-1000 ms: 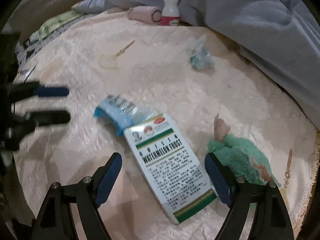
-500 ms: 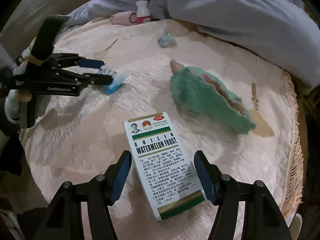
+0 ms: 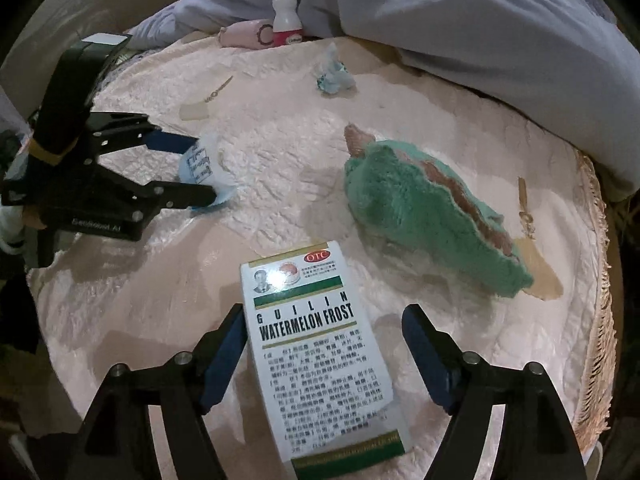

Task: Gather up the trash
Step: 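Grasp the white Watermelon Frost box with the right tool while the left tool grasps the small white packet, then carry the box and white packet to the bucket and open both tools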

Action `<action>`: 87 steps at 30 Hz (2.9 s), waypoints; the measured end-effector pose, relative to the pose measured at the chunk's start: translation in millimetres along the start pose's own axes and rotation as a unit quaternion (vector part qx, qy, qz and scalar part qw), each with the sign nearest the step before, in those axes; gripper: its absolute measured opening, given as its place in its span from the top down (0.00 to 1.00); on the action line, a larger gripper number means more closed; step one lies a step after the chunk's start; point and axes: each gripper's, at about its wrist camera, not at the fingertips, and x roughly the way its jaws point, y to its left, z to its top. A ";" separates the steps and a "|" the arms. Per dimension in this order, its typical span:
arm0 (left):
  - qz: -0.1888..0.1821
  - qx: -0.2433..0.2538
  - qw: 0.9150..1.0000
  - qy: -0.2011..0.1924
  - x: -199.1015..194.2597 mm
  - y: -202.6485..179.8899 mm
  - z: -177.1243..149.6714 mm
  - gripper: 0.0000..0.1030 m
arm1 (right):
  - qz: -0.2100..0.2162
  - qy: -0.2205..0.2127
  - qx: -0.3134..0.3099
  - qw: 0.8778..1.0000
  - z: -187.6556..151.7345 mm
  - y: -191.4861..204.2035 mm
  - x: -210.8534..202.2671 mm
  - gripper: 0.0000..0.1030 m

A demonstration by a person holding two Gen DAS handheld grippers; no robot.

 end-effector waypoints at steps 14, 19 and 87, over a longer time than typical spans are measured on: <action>-0.038 -0.090 0.994 -0.039 -61.9 -37.6 -16.5 0.49 | 0.012 -0.041 0.064 0.997 -51.0 -3.0 -54.4 0.48; -0.045 -0.079 0.995 -0.049 -75.4 -73.7 -8.3 0.49 | 0.004 -0.048 0.077 0.996 -73.8 -3.5 -73.5 0.48; -0.208 0.083 0.975 -0.002 -17.7 -435.4 114.8 0.48 | -0.138 -0.066 0.397 0.905 -344.6 -239.2 -187.5 0.48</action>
